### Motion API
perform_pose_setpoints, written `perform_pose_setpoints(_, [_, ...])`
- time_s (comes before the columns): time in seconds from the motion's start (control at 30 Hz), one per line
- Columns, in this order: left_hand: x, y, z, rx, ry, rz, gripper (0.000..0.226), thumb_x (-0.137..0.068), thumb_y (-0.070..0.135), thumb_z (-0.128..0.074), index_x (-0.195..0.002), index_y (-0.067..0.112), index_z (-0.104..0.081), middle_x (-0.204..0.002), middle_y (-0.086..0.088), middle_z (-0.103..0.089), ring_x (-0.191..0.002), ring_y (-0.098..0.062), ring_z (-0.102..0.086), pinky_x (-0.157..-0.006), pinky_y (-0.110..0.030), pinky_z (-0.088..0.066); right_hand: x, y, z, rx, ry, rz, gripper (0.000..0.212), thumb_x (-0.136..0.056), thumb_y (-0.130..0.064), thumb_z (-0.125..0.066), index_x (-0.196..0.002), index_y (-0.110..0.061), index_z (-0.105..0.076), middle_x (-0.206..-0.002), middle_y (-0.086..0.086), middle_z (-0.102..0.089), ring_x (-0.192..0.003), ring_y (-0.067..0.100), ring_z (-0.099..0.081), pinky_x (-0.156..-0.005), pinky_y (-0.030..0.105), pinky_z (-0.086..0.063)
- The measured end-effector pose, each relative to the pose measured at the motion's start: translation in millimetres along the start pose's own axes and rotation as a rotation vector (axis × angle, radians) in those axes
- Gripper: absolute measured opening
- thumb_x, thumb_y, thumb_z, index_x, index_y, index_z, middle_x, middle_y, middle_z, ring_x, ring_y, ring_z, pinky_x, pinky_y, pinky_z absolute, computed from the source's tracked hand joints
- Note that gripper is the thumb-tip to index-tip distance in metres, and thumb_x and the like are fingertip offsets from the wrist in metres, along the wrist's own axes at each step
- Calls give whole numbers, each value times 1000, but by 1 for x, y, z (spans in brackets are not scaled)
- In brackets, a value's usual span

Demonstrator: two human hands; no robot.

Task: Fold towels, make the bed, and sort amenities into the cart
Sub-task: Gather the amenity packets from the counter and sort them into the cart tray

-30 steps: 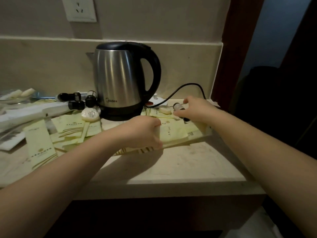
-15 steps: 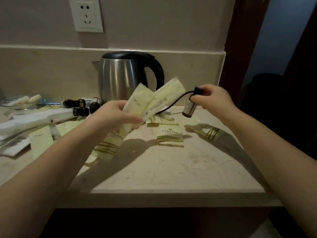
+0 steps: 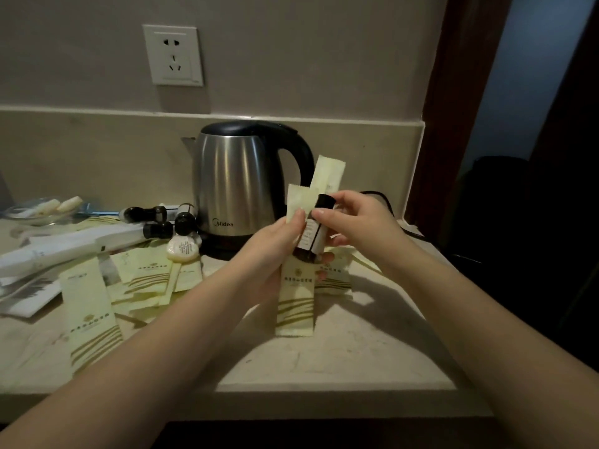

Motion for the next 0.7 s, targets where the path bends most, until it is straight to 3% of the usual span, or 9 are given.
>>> perform_pose_setpoints(0.07, [0, -2, 3, -51, -52, -41, 44, -85, 40, -56, -124, 21, -57, -112, -8, -70, -100, -26, -68, -79, -41, -58, -1, 1, -1, -58, 1, -30, 20, -86, -19, -67, -104, -13, -63, -92, 5, -69, -81, 15, -70, -73, 30, -58])
perform_pose_setpoints(0.13, [0, -3, 7, -119, -67, -83, 45, -81, 28, -66, -125, 22, -56, -111, -6, -70, -96, -23, -69, -75, -37, -57, -1, 3, -3, -52, -3, -46, 19, -84, -19, -70, -101, -16, -62, -89, 4, -69, -81, 15, -69, -73, 30, -58])
perform_pose_setpoints(0.27, [-4, -7, 12, -143, -14, -117, 54, -74, 18, -77, -123, 21, -55, -107, -7, -71, -97, -25, -69, -82, -44, -54, -2, 7, -8, -38, -18, -77, 20, -84, -19, -71, -100, -21, -59, -86, 1, -69, -85, 18, -70, -81, 37, -58])
perform_pose_setpoints(0.37, [-3, -7, 10, -190, 40, -194, 50, -76, 10, -75, -121, 21, -55, -105, -6, -71, -94, -20, -70, -75, -33, -57, -3, 7, -13, -49, -70, -90, 17, -89, -18, -64, -104, -26, -61, -94, 0, -70, -88, 15, -70, -80, 37, -58])
perform_pose_setpoints(0.5, [-1, -5, 10, -320, 123, -264, 56, -72, 16, -79, -119, 24, -52, -102, 2, -70, -90, -14, -69, -69, -25, -56, -4, 4, -15, -84, -115, -123, 16, -97, -30, -50, -100, -27, -65, -87, -6, -69, -71, 6, -68, -65, 25, -58])
perform_pose_setpoints(0.7, [-4, 0, 4, -450, 189, -304, 58, -74, 20, -79, -123, 26, -50, -105, 3, -65, -93, -15, -67, -75, -34, -58, -11, 6, -10, -30, -31, -132, 20, -94, -35, -54, -99, -19, -64, -88, -4, -69, -76, 9, -67, -69, 30, -58])
Point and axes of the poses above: each hand's wrist, its own x-axis away from the middle knuckle, its own z-axis out of the back of the hand, y = z × x, the point moved 2 cm from there along -x, towards the middle knuckle
